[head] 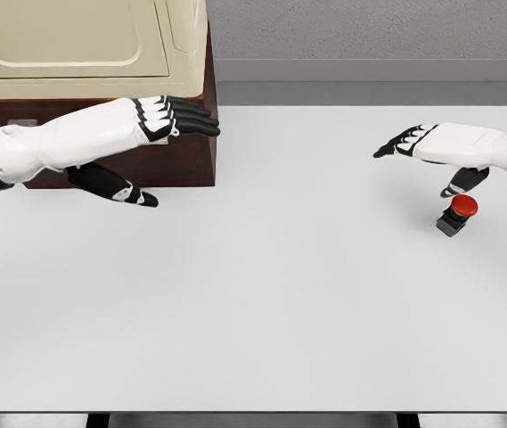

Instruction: Open the cabinet drawer with left arm, and place a switch into the drawer with right arm

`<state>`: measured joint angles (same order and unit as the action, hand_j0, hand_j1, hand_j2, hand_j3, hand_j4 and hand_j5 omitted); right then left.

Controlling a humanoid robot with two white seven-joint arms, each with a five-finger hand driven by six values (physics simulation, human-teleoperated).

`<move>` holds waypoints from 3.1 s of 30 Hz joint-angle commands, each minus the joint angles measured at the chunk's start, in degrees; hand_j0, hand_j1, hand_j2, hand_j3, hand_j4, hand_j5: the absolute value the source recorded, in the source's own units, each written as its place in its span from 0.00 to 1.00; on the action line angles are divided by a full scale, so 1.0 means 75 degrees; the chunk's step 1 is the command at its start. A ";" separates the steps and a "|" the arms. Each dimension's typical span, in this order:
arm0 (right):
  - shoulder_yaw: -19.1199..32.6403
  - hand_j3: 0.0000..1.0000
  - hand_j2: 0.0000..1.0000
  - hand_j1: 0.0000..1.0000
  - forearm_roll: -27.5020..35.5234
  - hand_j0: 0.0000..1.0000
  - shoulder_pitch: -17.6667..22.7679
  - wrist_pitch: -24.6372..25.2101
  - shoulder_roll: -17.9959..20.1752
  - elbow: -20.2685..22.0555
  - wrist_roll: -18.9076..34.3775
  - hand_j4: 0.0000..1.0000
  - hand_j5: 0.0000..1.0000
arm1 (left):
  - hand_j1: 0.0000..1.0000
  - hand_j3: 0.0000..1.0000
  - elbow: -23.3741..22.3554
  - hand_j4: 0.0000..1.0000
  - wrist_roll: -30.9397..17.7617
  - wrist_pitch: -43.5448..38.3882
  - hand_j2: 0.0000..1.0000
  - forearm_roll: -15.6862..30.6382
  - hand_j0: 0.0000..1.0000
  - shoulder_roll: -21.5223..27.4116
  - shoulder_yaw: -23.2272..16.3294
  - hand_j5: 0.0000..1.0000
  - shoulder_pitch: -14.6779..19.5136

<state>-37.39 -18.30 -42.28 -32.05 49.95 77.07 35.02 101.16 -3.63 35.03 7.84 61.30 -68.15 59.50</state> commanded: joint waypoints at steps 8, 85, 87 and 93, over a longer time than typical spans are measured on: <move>0.0122 1.00 1.00 1.00 0.0038 1.00 -0.0047 0.0019 0.0535 0.0048 -0.0003 1.00 1.00 | 1.00 1.00 0.0012 1.00 -0.1705 -0.0004 1.00 0.0794 1.00 0.0322 0.0005 1.00 0.0550; 0.0614 0.51 0.51 0.51 0.0261 0.51 0.1254 -0.0063 0.0664 -0.0362 -0.0003 0.51 0.51 | 1.00 1.00 -0.0317 1.00 -0.2961 -0.5022 1.00 0.2985 1.00 0.0650 0.1130 1.00 -0.0504; 0.0614 0.51 0.51 0.51 0.0261 0.51 0.1184 -0.0063 0.0640 -0.0339 -0.0003 0.51 0.51 | 1.00 1.00 -0.0375 1.00 -0.2961 -0.5022 1.00 0.2985 1.00 0.0651 0.1142 1.00 -0.0504; 0.0602 0.51 0.51 0.51 0.0273 0.51 0.0973 -0.0168 0.0476 -0.0058 -0.0003 0.51 0.51 | 1.00 1.00 -0.0527 1.00 -0.2961 -0.5034 1.00 0.2974 1.00 0.0627 0.1153 1.00 -0.0597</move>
<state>-32.88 -16.61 -34.98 -33.35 53.80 75.64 35.02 97.52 -25.85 -2.71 30.06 66.00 -59.63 54.84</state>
